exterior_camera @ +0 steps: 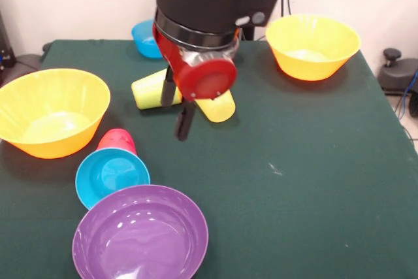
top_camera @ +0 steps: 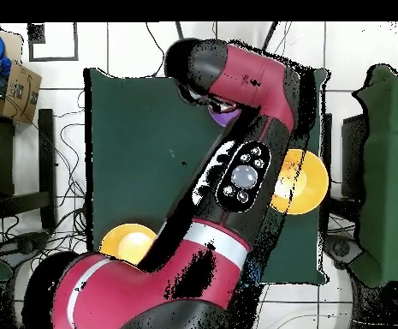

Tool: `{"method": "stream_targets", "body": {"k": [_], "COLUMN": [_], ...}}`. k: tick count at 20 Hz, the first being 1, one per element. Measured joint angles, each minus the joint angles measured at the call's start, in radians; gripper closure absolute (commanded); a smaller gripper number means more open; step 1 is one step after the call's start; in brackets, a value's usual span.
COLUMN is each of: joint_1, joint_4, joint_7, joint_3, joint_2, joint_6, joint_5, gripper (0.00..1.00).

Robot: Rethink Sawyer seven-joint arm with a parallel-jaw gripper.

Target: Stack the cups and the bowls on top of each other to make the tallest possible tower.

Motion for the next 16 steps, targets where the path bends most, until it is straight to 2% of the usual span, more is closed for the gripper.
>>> {"method": "stream_targets", "body": {"k": [9, 10, 16], "joint_1": [-0.023, -0.034, -0.06], "joint_4": [0.144, 0.179, 0.254], "joint_7": [-0.001, -0.004, -0.008], "joint_3": [0.065, 0.085, 0.125], "joint_2": [-0.074, -0.09, -0.119], "joint_6": [-0.066, -0.083, -0.138], "joint_5": [-0.052, -0.068, -0.119], "gripper": [0.0, 0.0, 0.0]}}
